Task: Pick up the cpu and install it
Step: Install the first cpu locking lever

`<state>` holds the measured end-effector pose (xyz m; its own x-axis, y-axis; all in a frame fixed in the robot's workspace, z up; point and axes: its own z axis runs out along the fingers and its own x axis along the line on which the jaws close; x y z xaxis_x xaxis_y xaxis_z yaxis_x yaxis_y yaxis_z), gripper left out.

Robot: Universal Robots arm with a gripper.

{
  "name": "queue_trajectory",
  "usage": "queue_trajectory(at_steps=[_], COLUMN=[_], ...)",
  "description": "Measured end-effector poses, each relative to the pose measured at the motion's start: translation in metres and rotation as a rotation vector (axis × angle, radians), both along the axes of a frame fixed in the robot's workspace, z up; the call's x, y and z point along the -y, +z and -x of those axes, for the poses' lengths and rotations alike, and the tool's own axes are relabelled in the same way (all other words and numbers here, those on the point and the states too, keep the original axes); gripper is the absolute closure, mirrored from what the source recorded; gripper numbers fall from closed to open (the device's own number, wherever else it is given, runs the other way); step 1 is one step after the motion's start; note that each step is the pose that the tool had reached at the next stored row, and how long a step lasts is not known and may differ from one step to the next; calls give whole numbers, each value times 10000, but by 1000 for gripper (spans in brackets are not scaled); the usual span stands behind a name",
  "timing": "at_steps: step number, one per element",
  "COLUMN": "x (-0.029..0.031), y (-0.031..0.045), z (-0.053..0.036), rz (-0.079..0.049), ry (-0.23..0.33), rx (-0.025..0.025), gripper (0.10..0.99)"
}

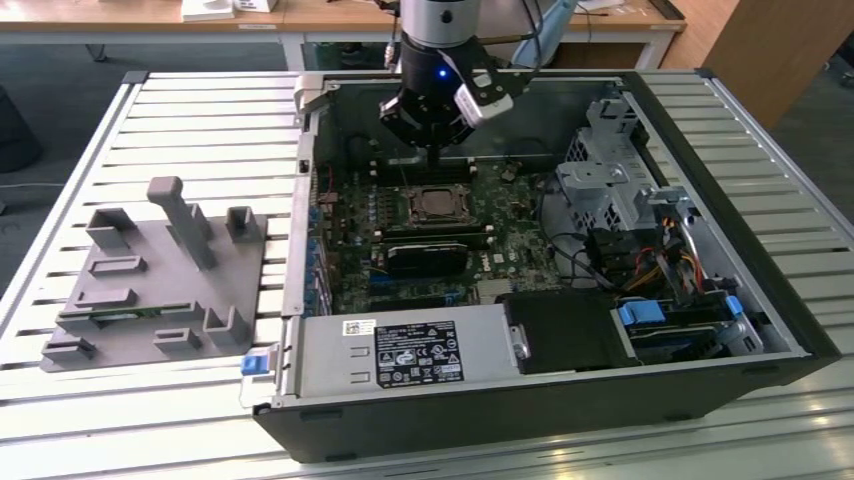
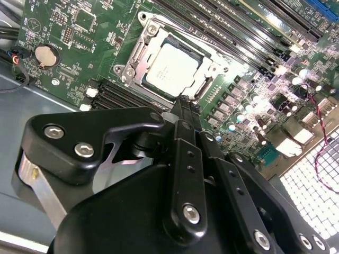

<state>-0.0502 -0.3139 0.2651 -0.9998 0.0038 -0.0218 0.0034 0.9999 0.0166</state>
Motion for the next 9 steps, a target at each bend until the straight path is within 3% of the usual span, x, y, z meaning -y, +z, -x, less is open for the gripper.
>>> queue_trajectory(at_steps=[9], x=[0], y=[0], z=[15], rz=[0], ry=[0], rx=[0], gripper=[980])
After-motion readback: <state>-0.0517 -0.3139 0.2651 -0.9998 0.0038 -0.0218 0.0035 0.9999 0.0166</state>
